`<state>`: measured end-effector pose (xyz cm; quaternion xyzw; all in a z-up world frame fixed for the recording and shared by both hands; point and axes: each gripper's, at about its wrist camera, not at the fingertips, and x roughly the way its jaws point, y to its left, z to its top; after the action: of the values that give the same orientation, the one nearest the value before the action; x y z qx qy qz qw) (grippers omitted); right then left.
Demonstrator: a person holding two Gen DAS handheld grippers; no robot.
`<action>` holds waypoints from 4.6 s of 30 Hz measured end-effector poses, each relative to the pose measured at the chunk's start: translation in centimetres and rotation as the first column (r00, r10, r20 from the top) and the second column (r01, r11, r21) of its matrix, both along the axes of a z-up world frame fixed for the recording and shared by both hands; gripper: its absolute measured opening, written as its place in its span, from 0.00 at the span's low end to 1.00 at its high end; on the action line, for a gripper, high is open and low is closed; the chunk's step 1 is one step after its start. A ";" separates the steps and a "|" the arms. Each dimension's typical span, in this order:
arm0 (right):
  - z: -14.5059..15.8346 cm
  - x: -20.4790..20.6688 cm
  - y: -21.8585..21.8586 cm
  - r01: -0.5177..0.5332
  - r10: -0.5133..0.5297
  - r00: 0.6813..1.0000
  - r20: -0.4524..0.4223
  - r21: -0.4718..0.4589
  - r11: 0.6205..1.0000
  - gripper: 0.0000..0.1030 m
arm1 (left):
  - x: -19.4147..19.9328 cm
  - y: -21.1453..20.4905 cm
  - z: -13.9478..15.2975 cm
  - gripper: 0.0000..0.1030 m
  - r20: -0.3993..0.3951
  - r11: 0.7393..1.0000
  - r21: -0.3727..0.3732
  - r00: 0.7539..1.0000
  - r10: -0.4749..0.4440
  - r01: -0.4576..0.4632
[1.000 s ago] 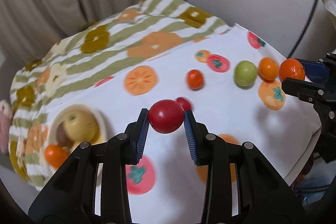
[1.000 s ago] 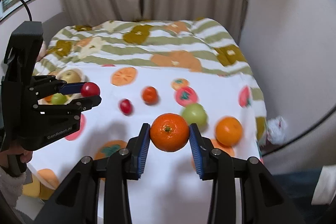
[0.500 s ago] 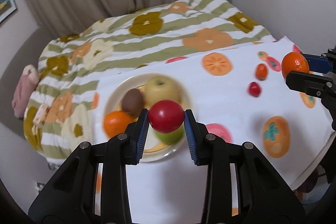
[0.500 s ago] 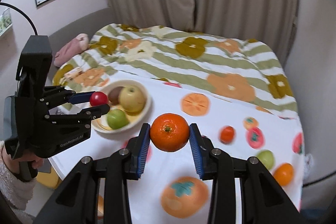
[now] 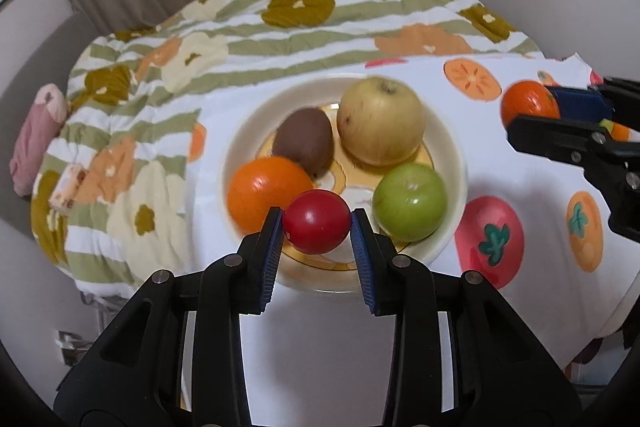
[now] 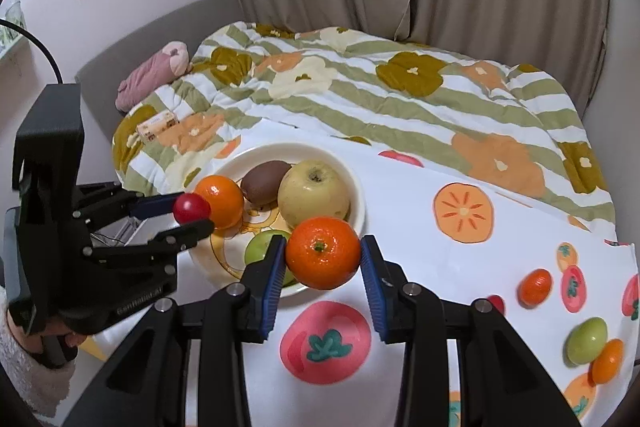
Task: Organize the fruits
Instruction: 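Carry the tomato and tangerine with both tools over the duck plate, then open both tools to drop tomato and tangerine onto the plate, then move both tools back toward the remaining fruits on the sheet, then grasp a tangerine with the left tool while the right tool grasps the large orange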
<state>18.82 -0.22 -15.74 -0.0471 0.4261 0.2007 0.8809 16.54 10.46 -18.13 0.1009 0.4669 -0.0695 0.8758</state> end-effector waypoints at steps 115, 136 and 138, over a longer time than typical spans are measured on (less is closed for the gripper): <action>-1.4 -7.3 -30.6 0.342 -0.344 0.939 0.000 -0.092 0.935 1.00 | 0.2 -28.2 -0.2 1.00 0.074 0.960 0.049 0.957 -0.279 0.276; -4.8 -5.6 -32.6 0.330 -0.328 0.944 0.035 -0.150 0.932 0.88 | 4.3 -32.5 -5.2 0.73 0.031 0.944 0.125 0.949 -0.313 0.307; -5.0 -5.4 -32.4 0.325 -0.324 0.946 0.033 -0.158 0.932 0.87 | 4.4 -32.5 -5.3 0.71 0.032 0.944 0.117 0.949 -0.313 0.307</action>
<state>13.46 -32.65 -20.76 -0.0482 0.4398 0.0173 0.8966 20.93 -22.08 -23.40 0.2229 0.4264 -0.1780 0.8584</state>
